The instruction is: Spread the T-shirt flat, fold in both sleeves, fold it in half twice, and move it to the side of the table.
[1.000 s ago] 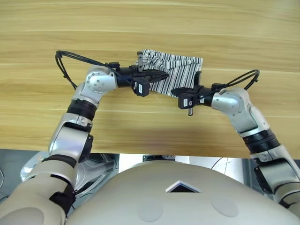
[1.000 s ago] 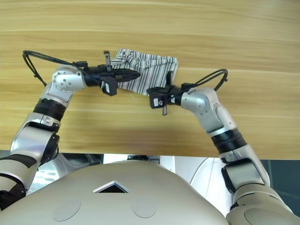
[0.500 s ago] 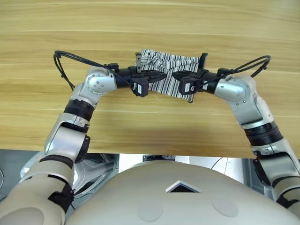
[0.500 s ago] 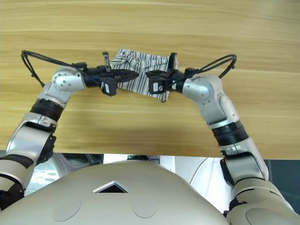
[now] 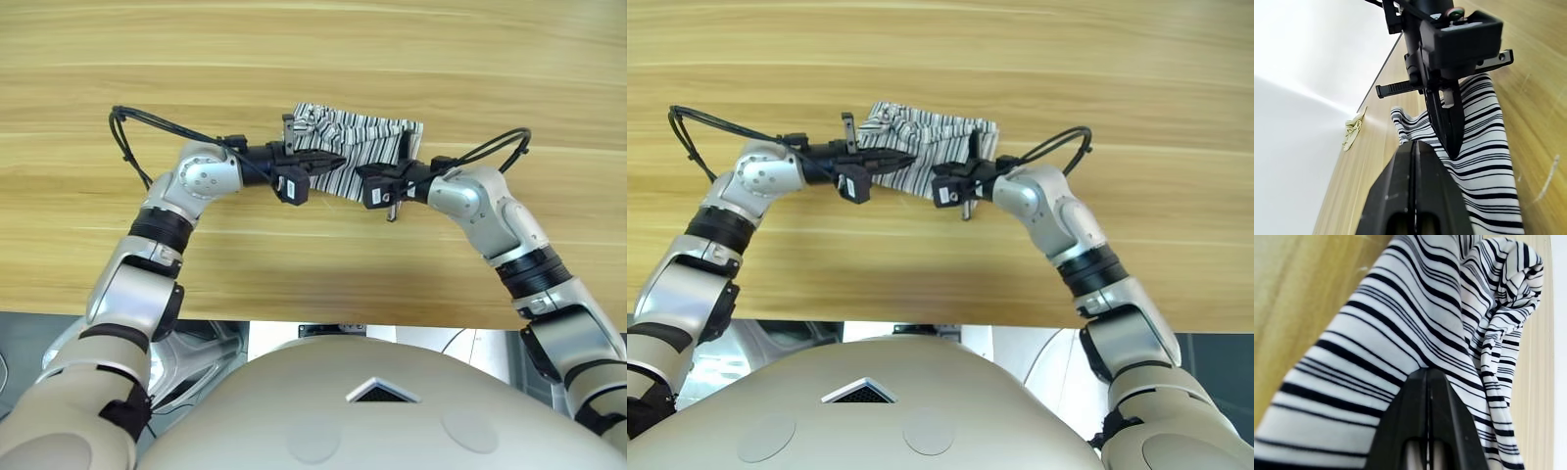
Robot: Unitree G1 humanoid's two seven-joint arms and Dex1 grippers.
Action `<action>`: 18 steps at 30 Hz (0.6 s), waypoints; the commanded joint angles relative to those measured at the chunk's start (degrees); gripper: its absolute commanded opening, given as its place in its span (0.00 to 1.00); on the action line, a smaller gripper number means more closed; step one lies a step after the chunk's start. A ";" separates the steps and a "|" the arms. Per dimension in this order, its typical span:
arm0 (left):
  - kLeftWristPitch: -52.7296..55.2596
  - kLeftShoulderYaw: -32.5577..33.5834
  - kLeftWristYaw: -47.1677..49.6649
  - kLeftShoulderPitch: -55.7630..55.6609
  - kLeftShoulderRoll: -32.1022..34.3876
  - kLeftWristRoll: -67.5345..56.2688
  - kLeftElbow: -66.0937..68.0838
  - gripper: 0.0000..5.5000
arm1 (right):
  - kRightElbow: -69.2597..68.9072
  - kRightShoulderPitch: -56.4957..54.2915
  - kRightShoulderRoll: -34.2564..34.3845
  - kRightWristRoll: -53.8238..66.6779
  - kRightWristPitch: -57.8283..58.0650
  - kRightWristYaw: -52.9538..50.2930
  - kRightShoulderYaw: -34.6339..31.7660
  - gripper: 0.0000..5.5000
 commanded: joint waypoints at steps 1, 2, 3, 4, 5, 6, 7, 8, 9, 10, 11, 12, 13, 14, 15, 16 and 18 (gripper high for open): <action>0.00 -1.28 1.30 -1.23 1.97 4.52 -2.34 0.00 | 0.99 3.94 -2.46 -1.80 -0.67 3.18 3.55 0.00; -0.11 -1.69 1.52 -1.65 2.47 6.00 -3.03 0.00 | 0.42 4.69 -2.99 -1.62 -0.86 3.55 3.91 0.00; -0.20 -2.08 1.75 -2.02 2.88 7.29 -3.64 0.00 | -0.08 5.34 -3.45 -1.46 -0.97 3.78 4.13 0.00; -0.32 -2.45 1.81 -2.44 3.26 8.42 -4.38 0.00 | -0.72 6.07 -3.98 -1.21 -1.03 4.13 4.23 0.00; -0.35 -2.76 1.72 -2.79 3.57 9.22 -5.12 0.00 | -1.32 6.72 -4.48 -0.95 -1.13 4.45 4.24 0.00; -0.43 -3.11 1.55 -3.25 3.99 10.03 -5.91 0.00 | -2.02 7.49 -5.00 -0.62 -1.25 4.86 4.32 0.00; -0.59 -3.65 1.27 -4.01 4.56 11.12 -6.69 0.00 | -2.97 8.50 -5.64 -0.21 -1.47 5.33 4.50 0.00; -0.67 -4.12 1.06 -4.62 5.06 11.89 -7.29 0.00 | -3.81 9.21 -6.15 0.10 -1.58 5.68 4.68 0.00; -0.74 -4.67 0.73 -5.38 5.46 12.63 -7.80 0.00 | -4.78 9.88 -6.55 0.37 -1.52 6.00 4.80 0.00; -0.82 -5.16 0.45 -5.96 5.76 13.09 -8.10 0.00 | -5.47 10.23 -6.69 0.51 -1.36 6.24 4.85 0.00; -0.83 -5.79 -0.01 -6.51 5.83 13.34 -8.41 0.00 | -5.94 10.47 -6.83 0.62 -1.25 6.36 4.77 0.00; -0.91 -6.37 -0.28 -6.90 5.97 13.72 -8.68 0.00 | -6.20 10.55 -6.84 0.68 -1.13 6.41 4.77 0.00; -0.95 -6.96 -0.31 -7.23 6.08 14.09 -8.86 0.00 | -6.34 10.55 -6.88 0.77 -1.01 6.39 4.83 0.00; -1.04 -7.43 -0.26 -7.44 6.25 14.46 -8.91 0.00 | -6.41 10.47 -6.78 0.76 -0.85 6.36 5.00 0.00; -1.16 -7.98 -0.13 -7.74 6.30 15.19 -8.73 0.00 | -6.55 10.48 -6.67 0.73 -0.70 6.32 5.16 0.00; -1.29 -8.54 0.17 -8.08 6.33 16.15 -8.43 0.00 | -6.71 10.50 -6.55 0.71 -0.57 6.31 5.30 0.00; -1.56 -9.81 1.62 -8.99 6.32 19.46 -7.08 0.00 | -6.99 10.54 -6.37 0.67 -0.37 6.31 5.52 0.00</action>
